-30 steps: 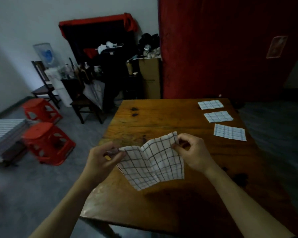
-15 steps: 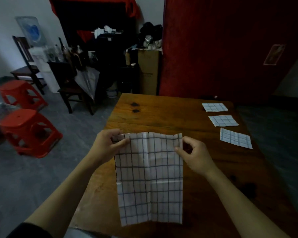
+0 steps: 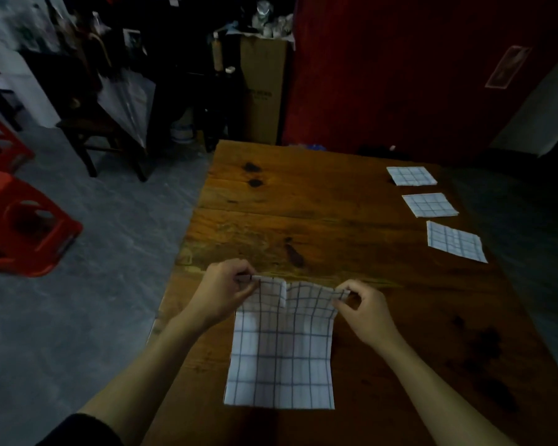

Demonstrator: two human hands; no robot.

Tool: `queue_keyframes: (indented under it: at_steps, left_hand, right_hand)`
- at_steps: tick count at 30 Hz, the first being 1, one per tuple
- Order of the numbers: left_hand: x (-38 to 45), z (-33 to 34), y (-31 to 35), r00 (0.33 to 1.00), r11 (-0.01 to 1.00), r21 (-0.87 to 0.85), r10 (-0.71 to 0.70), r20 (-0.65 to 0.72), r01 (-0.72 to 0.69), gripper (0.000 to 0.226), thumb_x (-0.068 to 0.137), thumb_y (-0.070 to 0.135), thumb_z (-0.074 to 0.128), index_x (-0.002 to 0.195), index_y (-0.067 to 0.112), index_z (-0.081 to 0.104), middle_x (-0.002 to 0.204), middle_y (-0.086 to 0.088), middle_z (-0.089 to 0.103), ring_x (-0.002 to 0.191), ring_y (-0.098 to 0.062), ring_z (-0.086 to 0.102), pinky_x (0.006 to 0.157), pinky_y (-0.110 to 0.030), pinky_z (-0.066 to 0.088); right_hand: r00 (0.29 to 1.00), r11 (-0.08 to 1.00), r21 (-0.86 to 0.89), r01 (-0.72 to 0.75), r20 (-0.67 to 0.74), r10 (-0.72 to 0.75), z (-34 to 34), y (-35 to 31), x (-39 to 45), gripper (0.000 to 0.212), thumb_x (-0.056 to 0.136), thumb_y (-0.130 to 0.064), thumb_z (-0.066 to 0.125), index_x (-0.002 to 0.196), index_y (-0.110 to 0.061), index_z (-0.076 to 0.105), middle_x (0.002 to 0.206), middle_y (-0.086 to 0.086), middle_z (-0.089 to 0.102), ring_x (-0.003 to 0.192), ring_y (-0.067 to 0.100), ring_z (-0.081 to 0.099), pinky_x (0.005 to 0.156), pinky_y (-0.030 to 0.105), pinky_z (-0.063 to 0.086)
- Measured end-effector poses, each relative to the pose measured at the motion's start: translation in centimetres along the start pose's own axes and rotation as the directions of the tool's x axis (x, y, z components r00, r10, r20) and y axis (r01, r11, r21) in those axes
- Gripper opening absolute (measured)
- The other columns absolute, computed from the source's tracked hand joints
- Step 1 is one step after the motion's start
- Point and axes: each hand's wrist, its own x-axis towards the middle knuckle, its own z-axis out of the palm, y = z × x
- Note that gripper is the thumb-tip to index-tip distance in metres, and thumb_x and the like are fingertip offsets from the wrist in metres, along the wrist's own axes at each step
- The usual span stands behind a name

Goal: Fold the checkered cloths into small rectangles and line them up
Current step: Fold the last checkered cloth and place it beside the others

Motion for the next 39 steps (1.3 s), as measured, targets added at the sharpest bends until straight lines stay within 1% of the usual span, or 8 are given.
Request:
queue_keyframes:
  at_steps: [6,15,19,22,27,31,35,39]
  left_hand:
    - [-2.3,1.8,-1.0,0.998,0.997,0.045,0.055,0.004,-0.055,0.01,0.084,0.016,0.074,0.087,0.023,0.068,0.085,0.012,0.065,0.079,-0.001,0.059,0.068,-0.031,0.054]
    - [-6.0,2.8,-0.9,0.976,0.995,0.097,-0.059,0.21,0.039,0.012,0.087,0.021,0.07,0.095,0.029,0.068,0.095,0.016,0.064,0.09,0.001,0.06,0.077,-0.028,0.056]
    - [-7.0,3.0,0.2,0.89,0.976,0.219,-0.091,0.447,-0.01,0.022,0.086,0.032,0.07,0.107,0.032,0.063,0.105,0.017,0.059,0.092,0.003,0.05,0.075,-0.016,0.043]
    - [-7.0,3.5,0.1,0.794,0.952,0.305,-0.163,0.586,-0.03,0.039,0.083,0.044,0.071,0.118,0.035,0.058,0.112,0.019,0.056,0.094,0.005,0.045,0.067,-0.01,0.034]
    - [-6.3,5.1,-1.5,0.837,0.962,0.27,-0.18,0.517,0.04,0.03,0.089,0.047,0.064,0.115,0.033,0.059,0.116,0.015,0.062,0.097,0.004,0.053,0.081,-0.015,0.047]
    - [-5.8,6.2,-2.4,0.881,0.946,0.309,-0.227,0.416,0.097,0.034,0.092,0.043,0.061,0.123,0.031,0.057,0.125,0.01,0.059,0.112,-0.007,0.052,0.092,-0.025,0.046]
    - [-5.9,8.5,-1.9,0.874,0.893,0.448,-0.258,0.412,0.053,0.063,0.094,0.041,0.056,0.149,0.022,0.031,0.157,0.0,0.03,0.143,-0.02,0.027,0.114,-0.037,0.031]
    - [-5.5,11.7,-1.2,0.852,0.844,0.535,-0.303,0.427,0.033,0.077,0.096,0.038,0.053,0.155,0.016,0.009,0.164,-0.004,0.004,0.15,-0.025,0.005,0.121,-0.044,0.015]
  right_hand:
    - [0.998,0.999,-0.036,0.023,0.054,-0.021,0.5,2.0,-0.4,0.018,0.084,-0.014,0.072,0.083,-0.031,0.065,0.09,-0.013,0.062,0.091,-0.003,0.056,0.08,0.02,0.046]
    - [0.972,0.993,-0.114,0.027,0.236,0.001,1.6,4.0,-2.7,0.021,0.086,-0.017,0.068,0.09,-0.037,0.061,0.102,-0.019,0.057,0.106,-0.002,0.052,0.094,0.029,0.047]
    - [0.898,0.951,-0.303,0.058,0.432,0.083,1.5,5.1,-3.1,0.03,0.089,-0.018,0.065,0.104,-0.042,0.057,0.124,-0.023,0.048,0.123,0.001,0.04,0.104,0.025,0.036]
    - [0.874,0.932,-0.363,0.02,0.459,0.159,1.3,5.3,-2.9,0.039,0.092,-0.012,0.059,0.12,-0.04,0.056,0.136,-0.02,0.043,0.131,0.005,0.035,0.109,0.028,0.032]
    - [0.916,0.949,-0.317,-0.002,0.38,0.129,1.7,4.8,-2.4,0.032,0.095,-0.021,0.057,0.124,-0.034,0.056,0.13,-0.017,0.048,0.125,0.004,0.04,0.102,0.024,0.035]
    - [0.945,0.955,-0.296,-0.018,0.306,0.112,3.5,4.8,-2.1,0.034,0.095,-0.028,0.057,0.128,-0.031,0.053,0.131,-0.013,0.048,0.123,0.005,0.042,0.1,0.024,0.038]
    - [0.942,0.95,-0.313,0.019,0.325,0.088,6.7,4.7,-2.5,0.054,0.097,-0.035,0.053,0.147,-0.024,0.035,0.151,-0.006,0.034,0.137,0.01,0.031,0.111,0.028,0.03]
    - [0.888,0.918,-0.379,0.121,0.454,0.07,9.9,4.4,-2.8,0.069,0.098,-0.039,0.049,0.155,-0.02,0.014,0.163,-0.002,0.004,0.15,0.015,0.0,0.121,0.033,0.01]
